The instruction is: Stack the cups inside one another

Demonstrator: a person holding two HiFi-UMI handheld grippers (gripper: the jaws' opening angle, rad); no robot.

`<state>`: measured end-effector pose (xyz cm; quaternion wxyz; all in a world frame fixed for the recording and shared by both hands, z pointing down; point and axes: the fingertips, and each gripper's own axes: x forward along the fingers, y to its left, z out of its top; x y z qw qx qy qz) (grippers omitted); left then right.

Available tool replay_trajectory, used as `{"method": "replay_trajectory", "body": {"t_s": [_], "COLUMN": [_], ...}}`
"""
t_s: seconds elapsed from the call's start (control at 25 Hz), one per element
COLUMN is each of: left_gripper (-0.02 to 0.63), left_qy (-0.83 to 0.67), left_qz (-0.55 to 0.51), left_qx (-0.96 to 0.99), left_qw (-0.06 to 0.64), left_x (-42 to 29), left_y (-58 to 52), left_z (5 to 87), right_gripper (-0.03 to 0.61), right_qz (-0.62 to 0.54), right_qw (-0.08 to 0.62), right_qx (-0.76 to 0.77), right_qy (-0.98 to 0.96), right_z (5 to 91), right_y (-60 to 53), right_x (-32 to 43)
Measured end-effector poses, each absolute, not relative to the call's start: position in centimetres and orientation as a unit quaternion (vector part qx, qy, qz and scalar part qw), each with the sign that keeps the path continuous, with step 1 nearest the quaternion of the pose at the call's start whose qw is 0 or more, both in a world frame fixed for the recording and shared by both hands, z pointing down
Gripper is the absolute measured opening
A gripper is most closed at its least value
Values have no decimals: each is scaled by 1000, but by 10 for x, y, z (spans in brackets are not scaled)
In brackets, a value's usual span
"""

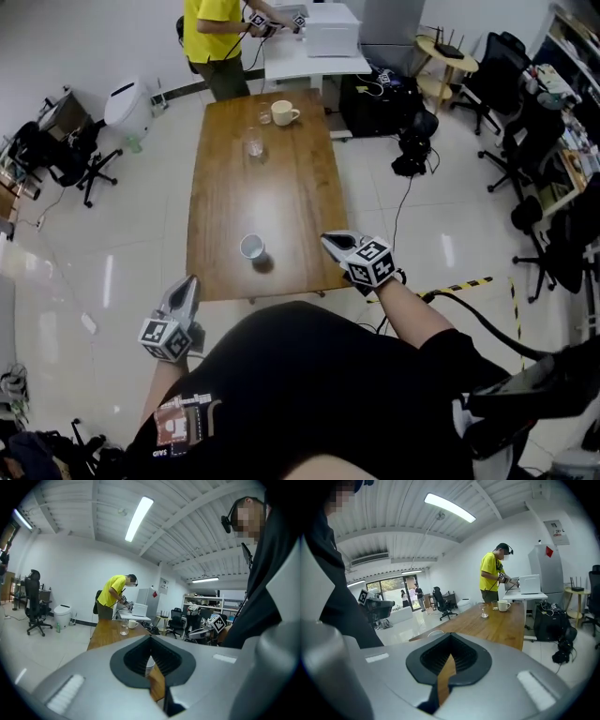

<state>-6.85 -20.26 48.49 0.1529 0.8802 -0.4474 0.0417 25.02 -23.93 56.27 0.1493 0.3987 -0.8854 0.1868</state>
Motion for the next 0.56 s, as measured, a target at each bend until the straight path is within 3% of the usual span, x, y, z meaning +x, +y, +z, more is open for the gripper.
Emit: {"method": "replay_trajectory", "body": {"t_s": [0.56], "left_gripper": [2], "left_qy": [-415], "left_qz": [34], "left_qx": [894], "left_qw": [165], "left_x": [-74], "left_y": [-214], "left_z": [497], "right_gripper": [12], "right_qz": [190], "right_qw": [175], "right_qx": [422], "right_qy": [-869], "right_z": [573], "right_y": [-229], "right_x": [240]}}
